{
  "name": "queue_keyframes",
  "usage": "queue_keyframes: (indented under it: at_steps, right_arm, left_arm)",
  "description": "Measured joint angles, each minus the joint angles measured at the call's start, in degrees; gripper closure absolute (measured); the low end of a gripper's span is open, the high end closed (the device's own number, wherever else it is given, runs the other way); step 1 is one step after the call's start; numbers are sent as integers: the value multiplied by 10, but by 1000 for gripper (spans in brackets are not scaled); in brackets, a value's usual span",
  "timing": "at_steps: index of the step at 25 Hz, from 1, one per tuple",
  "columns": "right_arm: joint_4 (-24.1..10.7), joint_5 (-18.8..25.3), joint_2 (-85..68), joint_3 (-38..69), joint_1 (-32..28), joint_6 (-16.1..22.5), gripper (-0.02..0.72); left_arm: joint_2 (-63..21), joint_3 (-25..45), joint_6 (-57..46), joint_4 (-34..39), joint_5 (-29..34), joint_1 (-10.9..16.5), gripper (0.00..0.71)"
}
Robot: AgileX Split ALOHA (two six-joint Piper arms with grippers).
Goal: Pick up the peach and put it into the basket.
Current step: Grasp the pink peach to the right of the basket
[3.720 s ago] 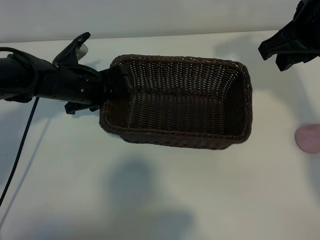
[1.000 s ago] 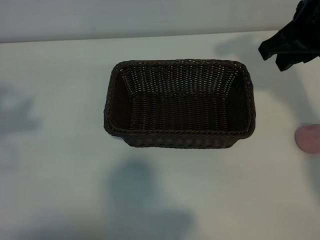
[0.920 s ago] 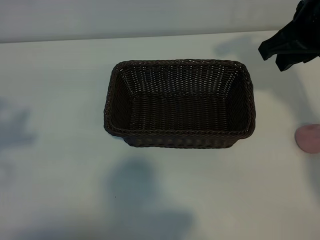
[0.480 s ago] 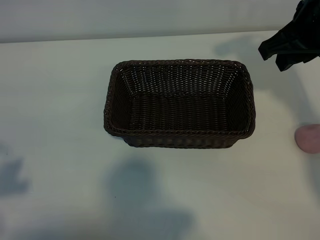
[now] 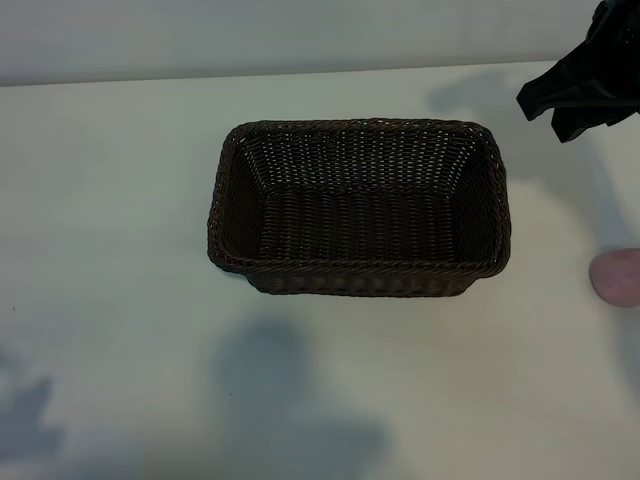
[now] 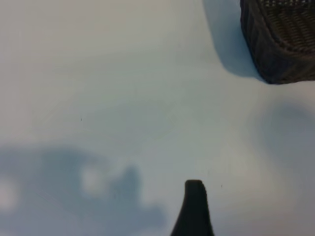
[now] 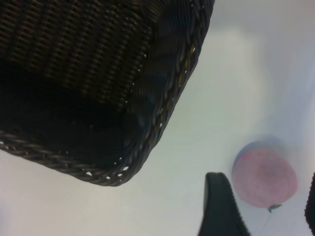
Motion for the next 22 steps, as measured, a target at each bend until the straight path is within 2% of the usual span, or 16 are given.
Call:
queue_keyframes:
  at_steps: [10, 22]
  right_arm:
    - [0, 0, 0, 0, 0, 0, 283]
    - [0, 0, 0, 0, 0, 0, 283]
  left_arm:
    - [-13, 60, -2, 11, 13, 0, 114]
    - [-14, 64, -2, 11, 7, 0, 114]
